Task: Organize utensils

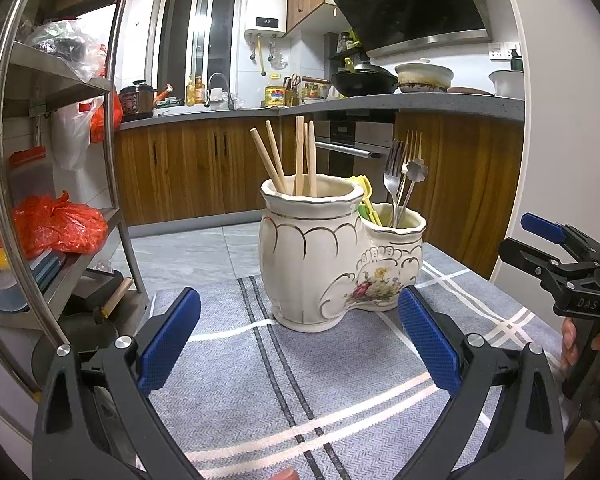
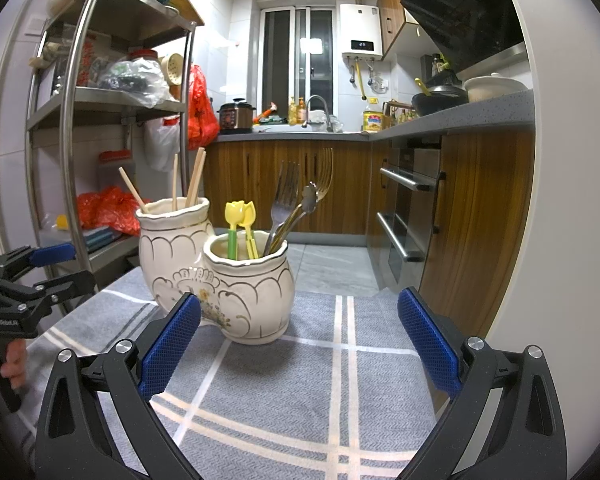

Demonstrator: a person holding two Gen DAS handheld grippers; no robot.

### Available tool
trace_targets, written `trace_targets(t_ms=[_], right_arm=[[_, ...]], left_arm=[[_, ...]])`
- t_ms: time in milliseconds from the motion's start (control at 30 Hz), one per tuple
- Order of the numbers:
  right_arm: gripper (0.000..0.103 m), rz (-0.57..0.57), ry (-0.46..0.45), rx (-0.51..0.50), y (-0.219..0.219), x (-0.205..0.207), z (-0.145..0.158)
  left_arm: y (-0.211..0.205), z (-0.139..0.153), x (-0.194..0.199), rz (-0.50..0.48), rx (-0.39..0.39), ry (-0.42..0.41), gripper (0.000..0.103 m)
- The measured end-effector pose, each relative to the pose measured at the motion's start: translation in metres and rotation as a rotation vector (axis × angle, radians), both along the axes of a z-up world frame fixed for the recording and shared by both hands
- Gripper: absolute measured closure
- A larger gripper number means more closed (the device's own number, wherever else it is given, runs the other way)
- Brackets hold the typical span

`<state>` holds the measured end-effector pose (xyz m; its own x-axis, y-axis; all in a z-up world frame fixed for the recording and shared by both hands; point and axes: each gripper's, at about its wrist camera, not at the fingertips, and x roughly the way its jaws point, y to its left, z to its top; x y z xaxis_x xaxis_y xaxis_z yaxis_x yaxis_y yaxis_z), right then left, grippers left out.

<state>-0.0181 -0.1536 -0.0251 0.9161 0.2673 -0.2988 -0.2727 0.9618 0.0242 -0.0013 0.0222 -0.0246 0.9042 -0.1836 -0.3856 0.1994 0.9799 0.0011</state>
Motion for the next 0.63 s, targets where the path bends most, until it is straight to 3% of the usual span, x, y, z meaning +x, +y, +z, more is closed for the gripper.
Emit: trace_targets(t_ms=[633], right_arm=[[0.005, 0.0, 0.0, 0.0, -0.0007, 0.0002, -0.0003]], left_arm=[[0.0005, 0.0008, -0.0006, 0.002, 0.0, -0.002, 0.006]])
